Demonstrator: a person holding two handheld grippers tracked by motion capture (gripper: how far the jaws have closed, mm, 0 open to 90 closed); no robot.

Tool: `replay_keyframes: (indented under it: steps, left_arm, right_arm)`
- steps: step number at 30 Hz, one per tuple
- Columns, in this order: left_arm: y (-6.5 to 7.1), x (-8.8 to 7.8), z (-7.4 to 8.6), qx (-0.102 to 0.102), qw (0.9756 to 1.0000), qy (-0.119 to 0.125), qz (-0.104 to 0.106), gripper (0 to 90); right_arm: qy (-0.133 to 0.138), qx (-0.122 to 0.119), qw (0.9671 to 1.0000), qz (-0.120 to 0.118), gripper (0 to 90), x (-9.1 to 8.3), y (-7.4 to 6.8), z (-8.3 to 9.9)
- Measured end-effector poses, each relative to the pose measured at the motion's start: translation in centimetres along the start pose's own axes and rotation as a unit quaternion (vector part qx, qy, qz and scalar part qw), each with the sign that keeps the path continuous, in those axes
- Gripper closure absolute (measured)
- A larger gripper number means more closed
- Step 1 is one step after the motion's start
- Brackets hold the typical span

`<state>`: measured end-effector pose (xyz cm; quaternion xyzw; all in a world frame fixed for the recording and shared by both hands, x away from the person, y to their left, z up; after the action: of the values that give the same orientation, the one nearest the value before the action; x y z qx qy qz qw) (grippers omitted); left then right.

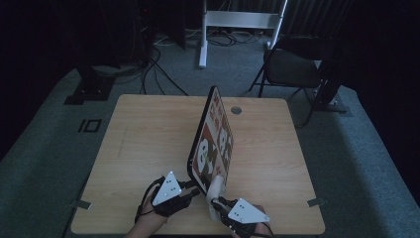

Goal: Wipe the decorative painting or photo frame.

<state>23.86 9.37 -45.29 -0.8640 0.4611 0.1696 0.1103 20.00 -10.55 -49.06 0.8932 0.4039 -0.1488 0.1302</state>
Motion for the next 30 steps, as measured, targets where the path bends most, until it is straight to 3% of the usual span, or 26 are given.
replay_keyframes:
  steps: [10,20,24,30]
  left_arm:
    - [0.0,0.0,0.0,-0.004,1.0000,0.002,0.001,73.3]
    - [0.0,0.1,0.1,-0.006,0.9999,0.004,0.009,71.0]
    - [0.2,0.3,0.0,-0.002,0.9999,0.002,0.015,69.7]
    - [0.6,0.6,-0.1,-0.001,0.9998,0.003,0.022,69.7]
  right_arm:
    - [-0.049,0.021,0.9986,-0.003,80.6,0.8,0.5,2.9]
    - [-0.106,0.067,0.9921,-0.001,81.3,1.8,1.8,6.1]
    - [-0.082,0.077,0.9936,0.008,81.5,0.9,2.7,4.9]
    - [-0.007,0.071,0.9973,0.019,81.5,-2.3,3.4,0.2]
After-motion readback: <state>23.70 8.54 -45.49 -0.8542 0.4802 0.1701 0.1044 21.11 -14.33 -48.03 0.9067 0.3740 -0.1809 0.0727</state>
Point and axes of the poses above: each handheld gripper's, and its own axes: x roughly forward along the jaws, z roughly out of its underside, y roughly to its right, the point moved 3 cm from there along x, roughly forward along the jaws
